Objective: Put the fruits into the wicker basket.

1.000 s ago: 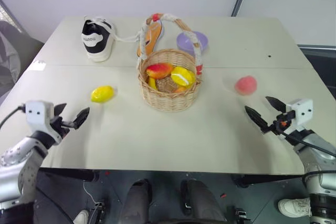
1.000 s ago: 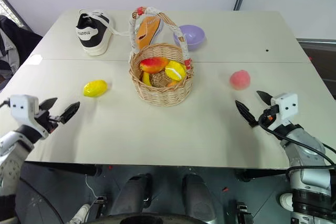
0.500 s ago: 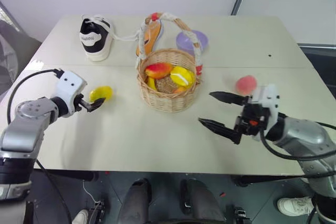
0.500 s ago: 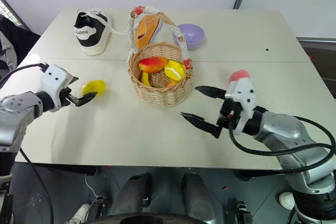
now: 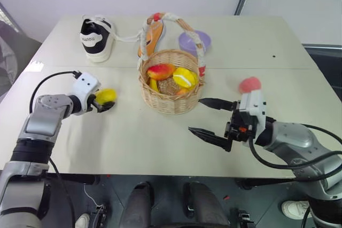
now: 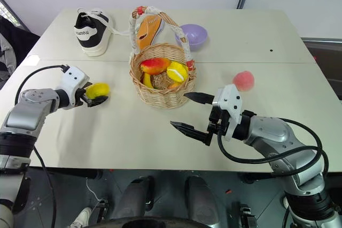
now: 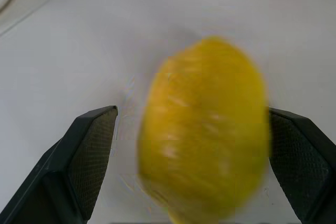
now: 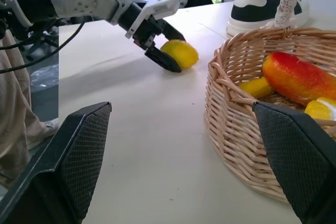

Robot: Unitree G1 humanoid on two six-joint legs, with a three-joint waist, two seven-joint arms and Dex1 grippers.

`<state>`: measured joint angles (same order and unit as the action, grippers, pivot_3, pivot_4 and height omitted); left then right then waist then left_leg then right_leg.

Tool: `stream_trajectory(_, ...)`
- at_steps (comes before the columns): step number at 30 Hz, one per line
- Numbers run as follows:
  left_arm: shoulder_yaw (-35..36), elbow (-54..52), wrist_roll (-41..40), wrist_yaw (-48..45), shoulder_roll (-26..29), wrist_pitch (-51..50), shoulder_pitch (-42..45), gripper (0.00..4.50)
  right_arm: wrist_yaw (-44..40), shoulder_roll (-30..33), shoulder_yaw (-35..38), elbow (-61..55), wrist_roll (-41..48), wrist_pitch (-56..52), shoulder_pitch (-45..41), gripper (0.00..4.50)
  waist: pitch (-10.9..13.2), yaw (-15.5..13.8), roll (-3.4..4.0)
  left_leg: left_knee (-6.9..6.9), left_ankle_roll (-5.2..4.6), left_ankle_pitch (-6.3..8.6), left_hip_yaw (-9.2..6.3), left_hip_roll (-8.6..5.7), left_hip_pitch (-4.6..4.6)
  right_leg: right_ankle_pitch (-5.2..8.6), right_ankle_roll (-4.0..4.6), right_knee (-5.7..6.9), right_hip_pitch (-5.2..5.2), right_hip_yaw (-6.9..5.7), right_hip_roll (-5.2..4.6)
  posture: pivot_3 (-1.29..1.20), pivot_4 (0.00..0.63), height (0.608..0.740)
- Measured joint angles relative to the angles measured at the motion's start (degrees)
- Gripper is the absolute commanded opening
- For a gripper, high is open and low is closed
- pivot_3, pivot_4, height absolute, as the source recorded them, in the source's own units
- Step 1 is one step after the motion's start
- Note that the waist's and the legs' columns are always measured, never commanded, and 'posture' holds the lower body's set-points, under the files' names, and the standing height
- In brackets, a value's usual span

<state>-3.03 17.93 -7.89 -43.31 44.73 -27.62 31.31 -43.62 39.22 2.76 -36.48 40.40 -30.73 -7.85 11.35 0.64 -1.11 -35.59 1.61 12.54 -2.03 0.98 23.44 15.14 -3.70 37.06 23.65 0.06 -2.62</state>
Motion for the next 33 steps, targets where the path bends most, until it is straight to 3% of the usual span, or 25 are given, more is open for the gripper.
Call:
stream_trajectory(3, 0.1, 0.7, 0.1, 0.0, -0.3, 0.7, 0.5, 2.28, 0.0, -0.4, -0.6, 0.0, -0.7, 0.4, -0.5, 4.50, 0.0, 0.0, -0.01, -0.01, 0.00, 0.00, 0.01, 0.00, 0.00, -0.02, -0.04, 0.00, -0.01, 0.00, -0.01, 0.00, 0.150, 0.740)
stream_trajectory(4, 0.1, 0.8, 0.1, 0.0, -0.3, 0.8, 0.5, 2.09, 0.1, -0.4, -0.6, 0.0, -0.9, 0.4, -0.5, 4.50, 0.0, 0.0, -0.01, -0.01, 0.00, 0.00, 0.01, 0.00, 0.00, -0.02, -0.05, 0.00, 0.00, 0.00, -0.01, 0.00, 0.150, 0.740)
stream_trajectory(12, 5.8, -3.4, -2.0, -0.1, 1.2, 0.1, -3.5, 2.08, -0.1, -0.3, -1.1, 0.0, -2.1, 1.2, -0.7, 4.50, 0.0, 0.3, -0.01, -0.02, 0.00, 0.00, 0.01, 0.06, 0.00, -0.03, -0.06, 0.04, 0.01, 0.02, -0.02, 0.00, 0.150, 0.740)
stream_trajectory(16, 13.4, -21.6, -13.3, -3.7, 1.9, -7.5, -6.4, 2.08, -1.1, 1.8, 1.5, 1.7, -2.1, 1.2, -2.0, 4.50, 0.0, -0.5, -0.09, -0.12, 0.01, 0.00, 0.02, 0.22, 0.04, 0.01, 0.00, 0.01, -0.09, -0.04, -0.09, 0.00, 0.150, 0.740)
stream_trajectory(19, 11.0, -33.1, -17.2, -1.5, -2.5, -12.2, 0.3, 2.08, -2.0, 3.0, 3.7, 4.8, -2.5, 1.5, -3.6, 4.50, 0.0, -1.6, -0.06, -0.43, 0.01, 0.00, 0.13, 0.20, 0.00, 0.06, 0.09, -0.06, -0.37, -0.07, -0.15, 0.00, 0.150, 0.740)
stream_trajectory(23, 3.2, -31.7, -16.0, 4.3, -12.1, -15.7, 7.2, 2.08, -2.8, 3.7, 4.5, 7.4, -4.5, 2.4, -3.0, 4.50, 0.0, -1.2, -0.07, -0.56, 0.00, 0.00, 0.30, -0.03, -0.02, -0.04, -0.11, -0.10, -0.45, 0.04, -0.19, 0.00, 0.150, 0.740)
stream_trajectory(28, -2.6, -23.3, -11.6, 7.5, -17.1, -14.7, 11.7, 4.44, -1.2, 3.7, 5.0, 8.4, -6.8, 2.4, -1.7, 4.50, 0.0, -0.3, -0.11, -0.42, -0.13, 0.06, 0.23, 0.00, -0.01, -0.13, -0.54, 0.11, -0.25, 0.08, 0.00, 0.00, 0.150, 0.740)
stream_trajectory(33, -2.2, -21.8, -11.9, 5.1, -20.3, -7.6, 10.2, 4.44, 7.8, 1.4, 7.0, 16.8, -14.4, 3.0, -3.4, 4.50, 0.0, 0.2, -0.08, -0.41, -0.13, 0.06, 0.29, 0.03, -0.04, -0.11, -0.54, 0.16, -0.21, 0.14, -0.01, 0.00, 0.150, 0.740)
